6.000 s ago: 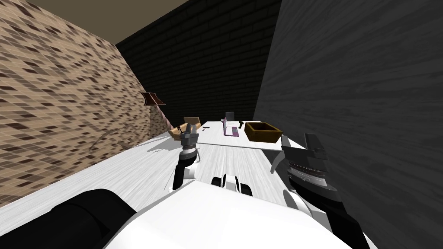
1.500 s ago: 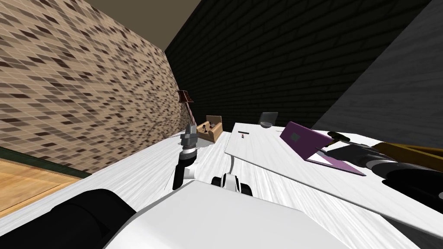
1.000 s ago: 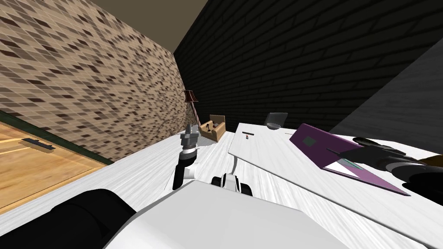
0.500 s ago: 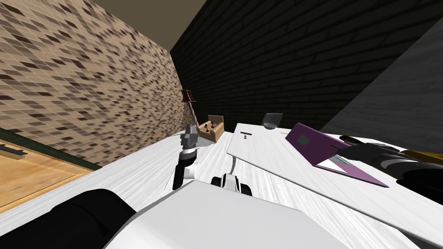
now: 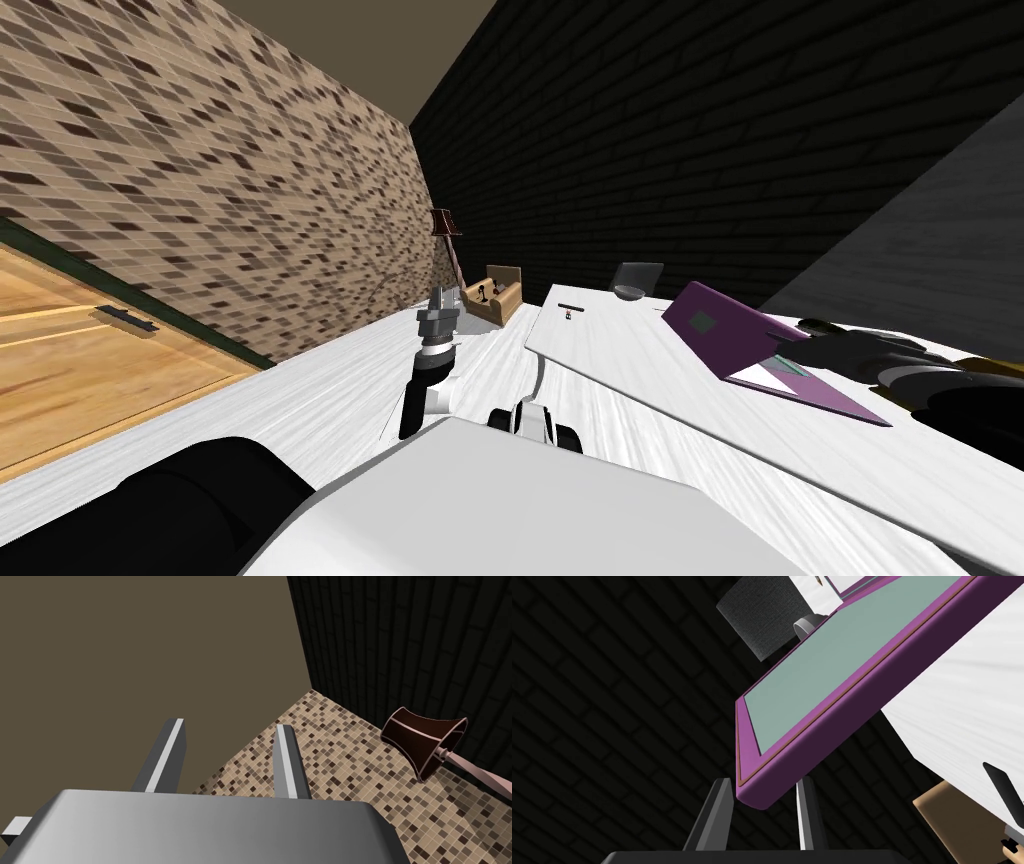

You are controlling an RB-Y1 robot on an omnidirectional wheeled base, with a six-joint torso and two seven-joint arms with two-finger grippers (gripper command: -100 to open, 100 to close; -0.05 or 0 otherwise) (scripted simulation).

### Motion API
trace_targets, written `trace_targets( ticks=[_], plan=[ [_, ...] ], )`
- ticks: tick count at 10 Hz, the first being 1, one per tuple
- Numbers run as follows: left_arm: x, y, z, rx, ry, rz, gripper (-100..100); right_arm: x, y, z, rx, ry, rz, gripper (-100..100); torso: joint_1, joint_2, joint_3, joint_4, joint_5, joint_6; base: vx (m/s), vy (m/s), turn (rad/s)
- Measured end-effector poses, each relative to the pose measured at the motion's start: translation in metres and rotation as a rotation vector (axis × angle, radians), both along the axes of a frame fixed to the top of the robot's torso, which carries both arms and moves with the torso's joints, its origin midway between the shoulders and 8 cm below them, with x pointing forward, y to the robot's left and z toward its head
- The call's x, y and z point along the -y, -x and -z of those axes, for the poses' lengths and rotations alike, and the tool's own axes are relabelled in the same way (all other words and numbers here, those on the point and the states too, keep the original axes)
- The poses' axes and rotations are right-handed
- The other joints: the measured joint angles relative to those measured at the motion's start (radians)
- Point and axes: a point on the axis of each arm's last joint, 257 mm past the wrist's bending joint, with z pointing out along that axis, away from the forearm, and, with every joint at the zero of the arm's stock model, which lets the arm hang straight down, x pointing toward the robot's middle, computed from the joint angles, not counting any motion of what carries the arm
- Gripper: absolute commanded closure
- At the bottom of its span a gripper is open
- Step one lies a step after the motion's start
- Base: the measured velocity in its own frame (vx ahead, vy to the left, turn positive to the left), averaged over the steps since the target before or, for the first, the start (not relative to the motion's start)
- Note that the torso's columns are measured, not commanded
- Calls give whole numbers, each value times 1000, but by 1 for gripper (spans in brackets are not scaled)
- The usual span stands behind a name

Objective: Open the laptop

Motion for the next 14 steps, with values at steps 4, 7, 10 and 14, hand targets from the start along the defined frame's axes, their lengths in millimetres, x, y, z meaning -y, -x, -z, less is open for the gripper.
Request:
trace_targets(
  ticks=[4, 7, 10, 14],
  plan=[
    [0, 0, 0, 0, 0, 0, 0, 24, 4, 3, 52, -142, 89, 100, -1, -6, -3, -3, -3, -4, -149, -122, 229],
    [0, 0, 0, 0, 0, 0, 0, 36, 6, 3, 75, -200, 123, 100, 0, -3, -2, -2, -2, 1, -108, -50, 127],
    [0, 0, 0, 0, 0, 0, 0, 50, 9, -1, 107, -253, 165, 100, 4, -3, -1, -2, -1, -1, -114, -59, 146],
    [0, 0, 0, 0, 0, 0, 0, 55, 3, 10, 206, -405, 216, 100, -1, 0, 1, -2, -5, 2, -183, -166, 173]
  ],
)
